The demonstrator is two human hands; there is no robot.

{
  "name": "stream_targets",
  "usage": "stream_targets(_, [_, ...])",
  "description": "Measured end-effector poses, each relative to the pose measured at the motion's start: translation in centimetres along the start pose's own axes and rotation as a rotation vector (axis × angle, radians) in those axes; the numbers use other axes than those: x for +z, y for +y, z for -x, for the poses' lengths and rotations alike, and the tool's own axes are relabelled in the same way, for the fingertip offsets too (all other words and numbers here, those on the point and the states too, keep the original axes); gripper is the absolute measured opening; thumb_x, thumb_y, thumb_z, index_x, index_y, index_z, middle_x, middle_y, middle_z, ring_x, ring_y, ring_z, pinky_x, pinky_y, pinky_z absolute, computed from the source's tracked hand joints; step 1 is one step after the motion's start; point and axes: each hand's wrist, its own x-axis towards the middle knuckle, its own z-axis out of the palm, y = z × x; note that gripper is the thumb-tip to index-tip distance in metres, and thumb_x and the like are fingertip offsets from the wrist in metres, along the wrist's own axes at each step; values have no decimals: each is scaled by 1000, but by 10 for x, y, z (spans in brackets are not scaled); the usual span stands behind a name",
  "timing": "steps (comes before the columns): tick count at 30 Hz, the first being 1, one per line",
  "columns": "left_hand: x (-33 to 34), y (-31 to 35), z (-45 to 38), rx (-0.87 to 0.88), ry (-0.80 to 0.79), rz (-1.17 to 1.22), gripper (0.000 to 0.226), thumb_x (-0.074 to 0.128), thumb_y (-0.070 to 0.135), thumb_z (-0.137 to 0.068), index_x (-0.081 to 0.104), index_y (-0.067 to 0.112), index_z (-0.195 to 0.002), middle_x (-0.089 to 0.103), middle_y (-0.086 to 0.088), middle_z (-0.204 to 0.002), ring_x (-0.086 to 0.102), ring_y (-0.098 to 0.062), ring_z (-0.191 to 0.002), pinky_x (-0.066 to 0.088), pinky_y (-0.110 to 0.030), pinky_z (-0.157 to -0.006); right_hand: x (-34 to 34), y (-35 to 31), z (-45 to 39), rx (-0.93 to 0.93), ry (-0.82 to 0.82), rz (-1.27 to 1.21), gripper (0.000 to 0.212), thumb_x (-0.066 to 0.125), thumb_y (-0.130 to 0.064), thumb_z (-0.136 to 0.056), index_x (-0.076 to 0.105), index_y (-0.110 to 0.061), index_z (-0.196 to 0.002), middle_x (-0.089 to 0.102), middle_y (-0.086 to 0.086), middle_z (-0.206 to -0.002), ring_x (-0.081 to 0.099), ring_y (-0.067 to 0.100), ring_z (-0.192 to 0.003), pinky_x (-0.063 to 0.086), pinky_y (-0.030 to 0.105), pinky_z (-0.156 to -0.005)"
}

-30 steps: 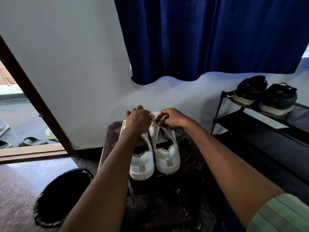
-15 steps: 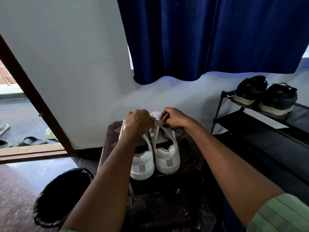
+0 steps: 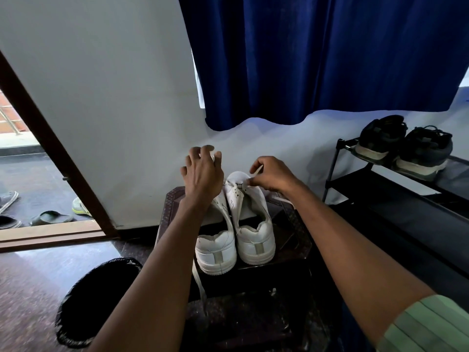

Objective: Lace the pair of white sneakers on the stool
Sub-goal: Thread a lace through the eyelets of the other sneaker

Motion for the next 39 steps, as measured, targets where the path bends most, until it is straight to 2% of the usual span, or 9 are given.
stream_targets(5, [3,3,-4,86,22,196,45,37,40,-108,41,19,-147,38,-13,-142,39,-33,-132,34,-48,-108,-13,-16,9,-22,-116,-424,24,81,-10,-86,71,-10,-107,75,11,-100,64,14,-60,50,25,-52])
stream_targets(13, [11,20,0,247,-176,467,39,39,34,-110,40,15,-144,56,-5,-125,56,-3,-102,42,-14,-84,-23,-29,15,-166,14,-666,24,55,9,-92,64,1,-112,64,9,-88,64,22,-63,55,32,-59])
stream_targets(16, [12,27,3,254,-310,430,18,44,18,-109,57,15,-121,68,3,-90,63,-7,-77,47,-26,-68,-23,-31,17,-205,-21,-684,23,53,11,-90,61,-2,-107,60,11,-86,60,20,-64,51,29,-52])
stream_targets(18, [13,28,4,263,-264,285,16,47,8,-104,60,18,-104,68,-1,-87,62,-19,-74,49,-36,-65,-22,-30,16,-194,-25,-664,21,54,10,-91,62,-5,-104,61,9,-82,57,17,-60,47,25,-49])
stream_targets(21, [10,20,6,110,-56,29,28,47,-1,-96,61,18,-110,72,-10,-99,65,-33,-79,51,-41,-65,-26,-21,13,-88,-30,-636,14,65,5,-91,67,-5,-101,62,7,-81,54,12,-54,44,20,-47])
stream_targets(24, [10,8,6,-147,-76,-100,31,47,2,-98,60,12,-124,70,-15,-116,66,-38,-97,49,-41,-73,-32,-9,10,29,-77,-504,10,71,-1,-92,70,2,-102,64,10,-74,49,6,-44,40,17,-43])
stream_targets(28, [12,13,3,103,-143,61,42,52,2,-101,47,15,-141,60,-13,-136,64,-32,-114,54,-43,-84,-24,-7,9,38,-51,-504,10,71,-3,-95,71,4,-102,64,5,-71,57,4,-51,43,16,-46])
stream_targets(32, [13,23,4,300,-305,233,31,47,5,-104,46,17,-133,71,-13,-97,68,-31,-87,56,-47,-74,-12,-13,8,12,-66,-592,5,71,-4,-95,72,-1,-97,68,6,-76,53,9,-56,45,19,-50])
stream_targets(39, [7,4,3,-115,-13,-36,35,41,-9,-97,53,10,-124,71,-18,-116,67,-38,-93,54,-47,-80,-28,-6,10,129,-232,-480,14,72,-15,-97,72,-2,-103,62,4,-66,39,7,-44,30,17,-41])
